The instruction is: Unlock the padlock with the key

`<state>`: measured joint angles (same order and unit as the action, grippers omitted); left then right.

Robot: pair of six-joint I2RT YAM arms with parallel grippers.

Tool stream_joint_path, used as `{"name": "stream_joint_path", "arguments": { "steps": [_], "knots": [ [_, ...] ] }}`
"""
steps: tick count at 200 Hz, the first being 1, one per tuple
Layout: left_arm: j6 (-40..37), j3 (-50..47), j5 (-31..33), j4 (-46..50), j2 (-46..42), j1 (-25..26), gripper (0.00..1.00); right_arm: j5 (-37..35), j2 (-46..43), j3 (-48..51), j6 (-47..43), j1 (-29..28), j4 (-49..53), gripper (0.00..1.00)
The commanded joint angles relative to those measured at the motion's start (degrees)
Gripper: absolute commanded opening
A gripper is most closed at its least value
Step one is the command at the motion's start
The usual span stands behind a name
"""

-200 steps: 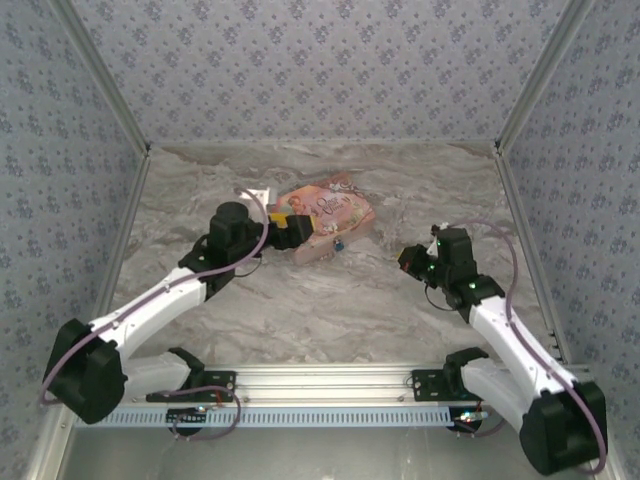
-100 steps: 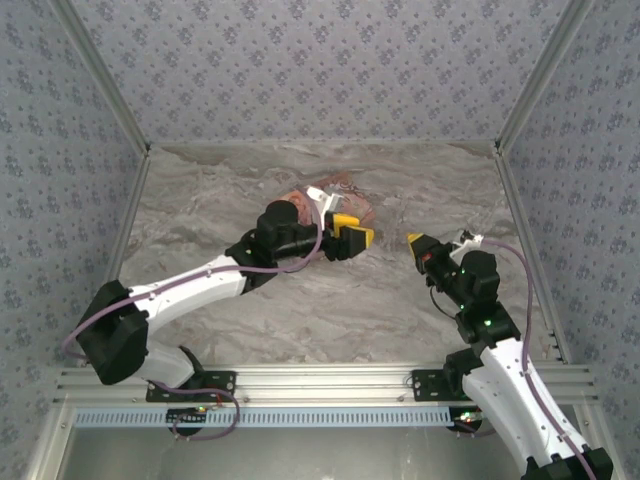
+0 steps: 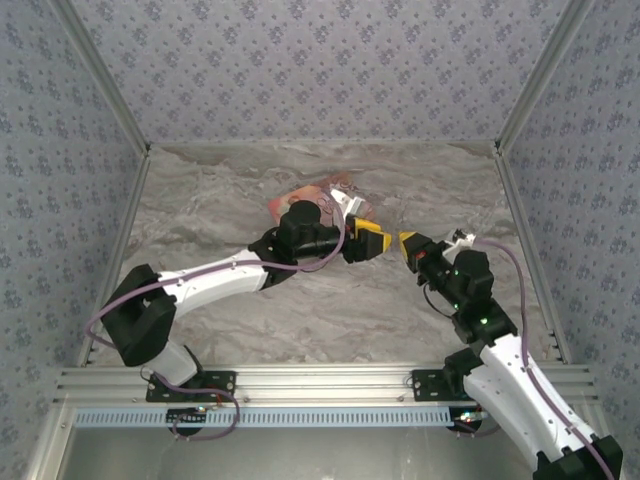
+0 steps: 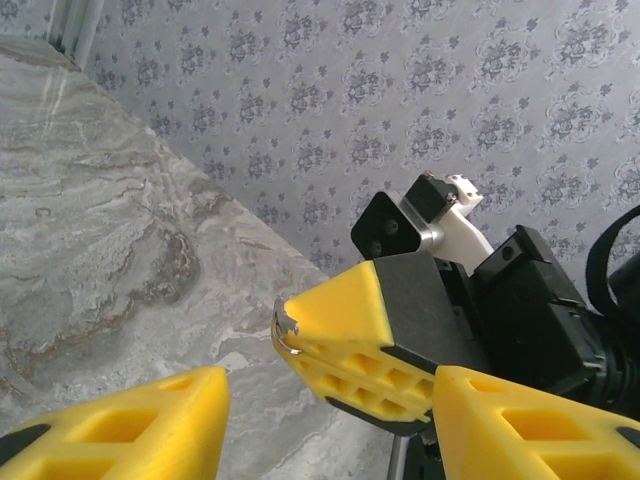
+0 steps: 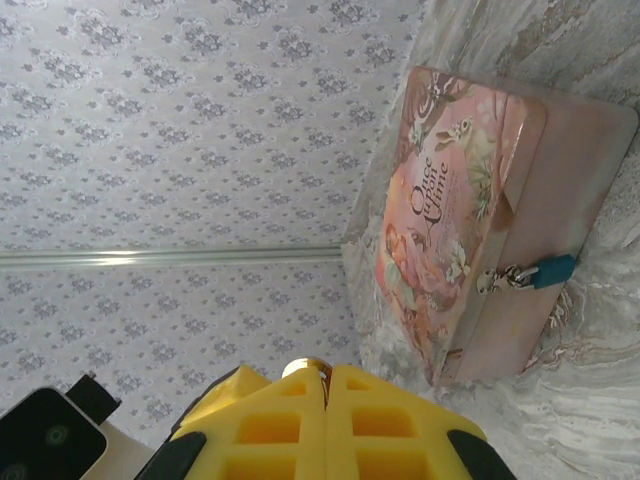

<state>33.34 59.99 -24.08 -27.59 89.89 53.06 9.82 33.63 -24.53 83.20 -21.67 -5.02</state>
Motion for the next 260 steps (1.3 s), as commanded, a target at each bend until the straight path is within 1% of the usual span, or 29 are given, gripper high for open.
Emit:
{"name": "stream_joint_path", "arguments": {
  "steps": [1,45,89,122,158,181,200,228,242,253,260],
  "knots": [
    [1.82,2.58,-1.54,-3.98,1.11,0.53,0.55,-2.66,1.01,-2.98,0.07,-2.03,-2.03,0.00],
    [2.81,2.95,-1.50,-4.14,2.20,0.60,0.49,-3.58,3.87,-3.81,0.01,-4.76,-4.08,0.00],
    [3.12,2.98,-0.52,-3.75,2.27,0.58,0.29,-4.02,4.43,-4.14,-0.01,-5.61,-4.31,0.00],
    [2.90,2.75,1.11,-3.05,1.72,0.57,0.17,-4.10,4.43,-4.15,0.03,-5.79,-4.40,0.00],
    [1.35,2.68,3.23,-0.44,0.52,0.58,0.06,-3.52,4.43,-4.12,-0.73,-5.90,-4.06,0.00],
    [0.21,2.51,4.18,0.79,-0.40,0.51,0.00,-2.55,4.35,-4.12,-2.75,-5.86,-3.51,0.00],
    [-1.01,1.94,5.17,1.99,-1.49,0.05,0.00,-0.64,4.34,-4.39,-6.34,-5.70,-3.44,0.00],
    [-1.27,0.53,4.85,2.19,-3.09,-1.72,0.00,3.69,4.26,-5.61,-14.44,-4.82,-1.40,0.13],
    [-1.48,-0.18,3.51,2.16,-3.92,-2.86,0.00,6.33,4.17,-5.70,-17.98,-4.06,-0.62,0.20],
    [-2.21,-0.71,2.32,2.48,-4.83,-3.82,0.00,9.78,3.88,-5.93,-22.45,-2.84,-0.41,0.31],
    [-2.93,-0.88,1.38,2.98,-5.45,-4.42,0.00,11.86,3.58,-6.47,-25.46,-1.88,0.93,0.35]
  ]
}}
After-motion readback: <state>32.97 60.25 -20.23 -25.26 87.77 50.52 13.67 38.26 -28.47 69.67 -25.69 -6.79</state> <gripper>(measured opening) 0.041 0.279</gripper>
